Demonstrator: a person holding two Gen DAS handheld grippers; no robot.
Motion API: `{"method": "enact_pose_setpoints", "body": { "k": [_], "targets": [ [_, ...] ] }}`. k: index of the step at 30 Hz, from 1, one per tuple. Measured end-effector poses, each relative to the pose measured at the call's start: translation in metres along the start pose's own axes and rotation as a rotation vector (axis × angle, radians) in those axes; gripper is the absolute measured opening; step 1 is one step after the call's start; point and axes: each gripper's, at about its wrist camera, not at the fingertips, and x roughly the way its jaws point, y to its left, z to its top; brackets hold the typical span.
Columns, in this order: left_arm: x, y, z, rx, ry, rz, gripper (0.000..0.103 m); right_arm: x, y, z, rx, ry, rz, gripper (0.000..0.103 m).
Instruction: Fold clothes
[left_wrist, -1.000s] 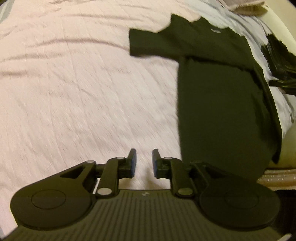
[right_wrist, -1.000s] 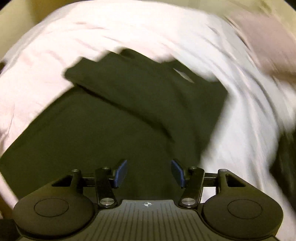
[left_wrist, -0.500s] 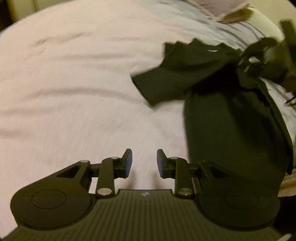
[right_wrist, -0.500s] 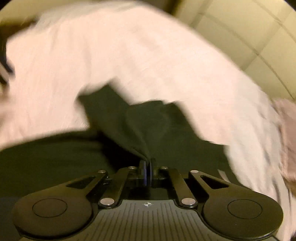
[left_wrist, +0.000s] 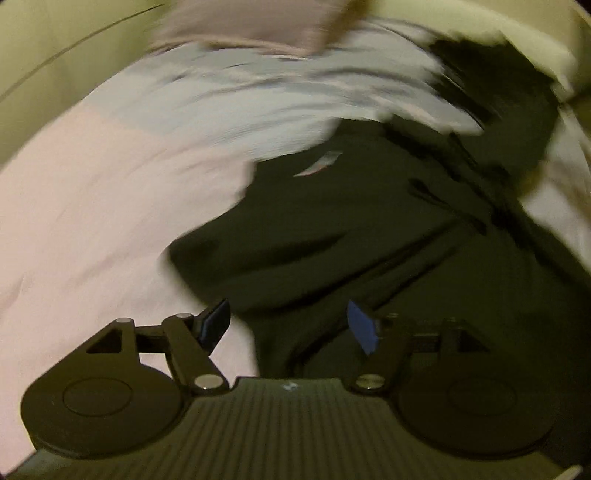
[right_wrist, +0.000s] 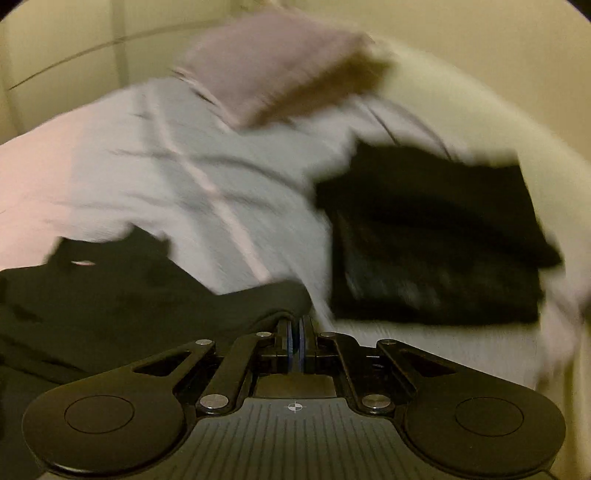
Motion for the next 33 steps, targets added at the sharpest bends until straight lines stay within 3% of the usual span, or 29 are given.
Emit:
{"method": "enact_pose_setpoints", "body": {
  "k": [5, 7, 10, 11, 12, 16, 18, 22, 24, 29, 33],
  "targets": [
    [0.045, -0.073, 0.023, 0.350, 0.008, -0.070, 0.060, 0.026, -0.019, -0.017, 0.030, 0.045, -0.006, 0.001],
    [0.066, -0.101, 0.023, 0.475, 0.028, -0.050, 0.052, 0.031, -0.026, -0.024, 0.039, 0.056, -0.001, 0.001],
    [0.095, -0.124, 0.018, 0.593, 0.079, 0.062, 0.026, 0.041, -0.034, -0.021, 0.078, 0.079, 0.009, 0.001],
    [0.098, -0.124, 0.019, 0.584, 0.090, 0.093, 0.010, 0.040, -0.037, -0.020, 0.087, 0.082, 0.017, 0.001],
    [0.095, -0.121, 0.021, 0.561, 0.086, 0.114, 0.009, 0.038, -0.041, -0.019, 0.096, 0.085, 0.026, 0.001],
    [0.042, -0.074, 0.032, 0.284, 0.007, 0.256, 0.007, 0.028, -0.044, -0.009, 0.096, 0.061, 0.093, 0.001],
    [0.001, -0.032, 0.028, 0.081, -0.015, 0.368, 0.007, 0.023, -0.037, -0.002, 0.091, 0.043, 0.152, 0.001],
    [-0.090, 0.064, -0.020, -0.296, -0.017, 0.587, 0.007, 0.010, -0.003, 0.018, 0.046, 0.003, 0.273, 0.001],
    [-0.135, 0.107, -0.062, -0.485, -0.019, 0.613, 0.008, 0.002, 0.022, 0.031, 0.023, -0.021, 0.340, 0.001],
    [-0.212, 0.149, -0.147, -0.697, -0.051, 0.737, 0.007, -0.030, 0.093, 0.068, -0.067, -0.124, 0.483, 0.001],
    [-0.250, 0.178, -0.221, -0.823, -0.043, 0.807, 0.007, -0.058, 0.140, 0.089, -0.127, -0.210, 0.515, 0.001]
  ]
}}
